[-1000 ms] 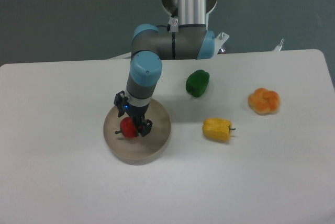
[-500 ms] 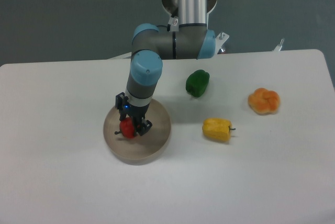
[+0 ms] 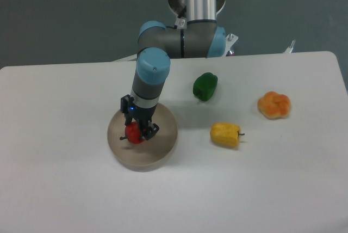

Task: Pick up the red pepper from the plate
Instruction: 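Lift the red pepper off the plate and carry it away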

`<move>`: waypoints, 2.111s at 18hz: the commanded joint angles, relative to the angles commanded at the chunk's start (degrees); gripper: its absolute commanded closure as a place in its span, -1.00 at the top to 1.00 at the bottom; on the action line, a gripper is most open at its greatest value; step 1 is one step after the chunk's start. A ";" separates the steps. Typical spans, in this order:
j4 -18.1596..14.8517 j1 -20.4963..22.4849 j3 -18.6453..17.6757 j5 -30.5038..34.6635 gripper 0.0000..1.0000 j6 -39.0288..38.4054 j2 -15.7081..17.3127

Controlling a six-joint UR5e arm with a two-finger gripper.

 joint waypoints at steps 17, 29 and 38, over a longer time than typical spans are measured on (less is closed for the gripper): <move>-2.90 17.75 21.00 1.14 -0.40 21.43 -8.61; -2.90 20.04 26.46 5.45 -0.40 28.21 -13.97; -2.90 20.04 26.72 5.45 -0.40 29.35 -14.32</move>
